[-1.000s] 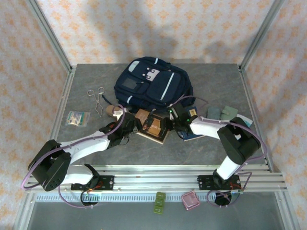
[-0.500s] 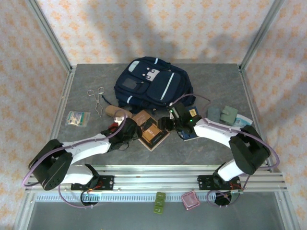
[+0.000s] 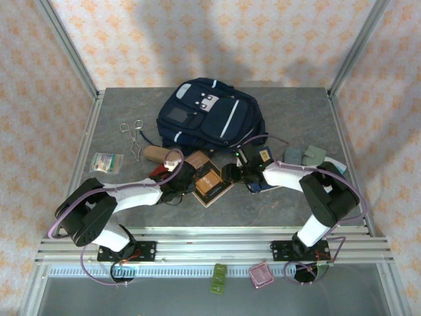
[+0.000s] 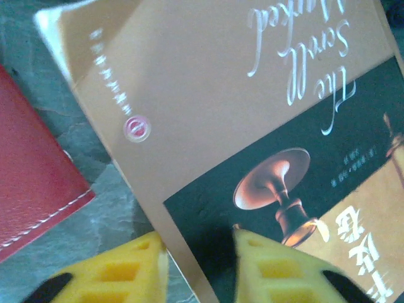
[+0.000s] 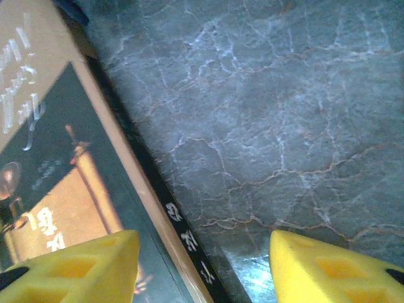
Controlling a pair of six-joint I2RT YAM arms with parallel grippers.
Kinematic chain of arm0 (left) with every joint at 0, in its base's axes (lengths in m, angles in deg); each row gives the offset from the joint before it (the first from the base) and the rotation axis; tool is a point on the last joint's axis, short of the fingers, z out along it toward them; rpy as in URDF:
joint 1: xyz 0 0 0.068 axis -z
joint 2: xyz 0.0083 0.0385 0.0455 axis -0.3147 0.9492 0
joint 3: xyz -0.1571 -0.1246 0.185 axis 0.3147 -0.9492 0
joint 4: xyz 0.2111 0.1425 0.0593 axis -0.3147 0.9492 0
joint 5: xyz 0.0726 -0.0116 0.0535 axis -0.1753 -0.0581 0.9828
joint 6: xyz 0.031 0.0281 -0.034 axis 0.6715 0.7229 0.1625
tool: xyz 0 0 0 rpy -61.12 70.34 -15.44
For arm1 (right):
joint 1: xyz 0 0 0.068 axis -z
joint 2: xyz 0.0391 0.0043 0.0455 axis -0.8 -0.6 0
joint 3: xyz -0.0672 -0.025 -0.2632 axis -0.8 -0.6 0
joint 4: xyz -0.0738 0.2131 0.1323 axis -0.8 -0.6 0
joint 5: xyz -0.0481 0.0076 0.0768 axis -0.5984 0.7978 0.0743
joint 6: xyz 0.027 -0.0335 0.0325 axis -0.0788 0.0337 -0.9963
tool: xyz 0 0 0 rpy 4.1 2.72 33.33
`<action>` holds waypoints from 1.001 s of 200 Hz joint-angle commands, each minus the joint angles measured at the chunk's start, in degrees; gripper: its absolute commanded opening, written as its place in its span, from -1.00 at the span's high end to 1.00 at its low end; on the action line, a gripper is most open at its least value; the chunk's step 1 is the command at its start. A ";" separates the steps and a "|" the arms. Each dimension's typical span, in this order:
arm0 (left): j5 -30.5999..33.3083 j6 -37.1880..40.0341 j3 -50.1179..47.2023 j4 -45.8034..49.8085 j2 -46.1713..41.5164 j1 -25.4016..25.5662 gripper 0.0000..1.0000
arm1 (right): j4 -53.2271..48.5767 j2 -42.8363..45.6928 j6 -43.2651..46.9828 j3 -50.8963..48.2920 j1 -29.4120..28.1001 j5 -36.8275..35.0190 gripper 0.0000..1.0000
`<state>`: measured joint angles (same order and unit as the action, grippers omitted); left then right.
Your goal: Pack books, pencil case, and school supplies into a backpack
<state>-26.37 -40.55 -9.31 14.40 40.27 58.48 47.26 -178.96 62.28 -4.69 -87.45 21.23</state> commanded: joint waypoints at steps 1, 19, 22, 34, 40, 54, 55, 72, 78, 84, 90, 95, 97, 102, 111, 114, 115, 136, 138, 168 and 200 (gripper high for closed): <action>-1.82 -0.03 -1.95 3.52 4.41 0.19 0.66 | 3.48 -1.36 0.82 -2.30 -0.39 9.93 -0.08; -2.54 -0.33 -2.37 2.54 5.15 0.28 0.69 | 6.48 -1.08 0.88 -3.86 -0.48 17.20 -0.05; -2.66 -0.36 -2.47 2.35 5.23 0.29 0.71 | 7.28 -0.90 0.76 -4.30 -0.48 18.51 -0.05; -3.15 -0.51 -2.75 1.54 5.57 0.38 0.73 | 10.19 -0.65 0.02 -5.53 -0.54 23.23 -0.04; -3.37 -0.48 -2.75 1.29 5.72 0.46 0.73 | 11.71 -0.44 -0.51 -6.10 -0.48 25.10 -0.03; -3.90 -0.36 -2.51 1.06 6.21 0.66 0.76 | 13.94 0.02 -1.08 -6.56 -0.48 29.25 -0.03; -3.95 -0.31 -2.50 1.06 6.21 0.69 0.76 | 14.06 0.12 -1.16 -6.60 -0.48 29.55 -0.03; -4.17 -0.19 -2.23 1.15 6.64 1.03 0.78 | 15.95 1.53 -1.30 -6.62 -0.57 33.43 -0.02; -4.18 -0.23 -2.22 1.15 6.66 1.16 0.79 | 16.46 2.20 -1.58 -6.63 -0.57 33.99 -0.01; -4.18 -0.27 -2.23 1.15 6.82 1.23 0.79 | 17.14 2.87 -1.89 -6.71 -0.57 34.49 0.00; -4.26 -0.19 -2.33 1.06 6.78 1.32 0.79 | 18.07 3.58 -2.33 -6.93 -0.57 35.40 0.02; -4.26 -0.31 -2.38 0.98 6.76 1.34 0.79 | 19.12 4.05 -2.95 -7.05 -0.57 36.24 0.03; -4.26 -0.34 -2.39 0.98 6.79 1.34 0.79 | 19.50 4.19 -3.25 -7.11 -0.57 36.43 0.03; -4.35 -0.34 -2.44 0.90 6.82 1.50 0.79 | 20.31 4.54 -3.86 -7.23 -0.57 36.48 0.03; -4.35 -0.49 -2.56 0.80 6.82 1.59 0.79 | 19.78 4.51 -4.57 -6.89 -0.65 34.49 0.04; -4.40 -0.54 -2.57 0.72 6.72 1.61 0.79 | 18.90 4.29 -4.50 -6.51 -0.65 33.45 0.09; -4.42 -0.54 -2.57 0.72 6.73 1.65 0.79 | 18.56 4.19 -4.49 -6.40 -0.65 33.18 0.11; -4.01 -1.14 -2.83 0.67 4.68 1.87 0.80 | 13.34 2.02 -3.44 -4.31 -0.65 29.08 0.80; -3.94 -1.08 -2.90 0.63 4.32 1.87 0.79 | 13.13 1.99 -3.30 -4.27 -0.65 28.82 0.86; 0.00 -0.52 -2.62 3.37 -5.99 1.87 0.35 | 8.97 5.92 -1.41 -2.33 -0.65 29.50 1.00; 3.63 2.82 -2.02 2.08 -21.59 0.41 -0.26 | 2.53 15.28 3.17 2.69 -0.44 32.04 1.00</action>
<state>-25.85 -40.72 -11.83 15.32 28.84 59.97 52.05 -172.34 60.18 -8.21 -87.87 49.90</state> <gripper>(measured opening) 0.531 0.165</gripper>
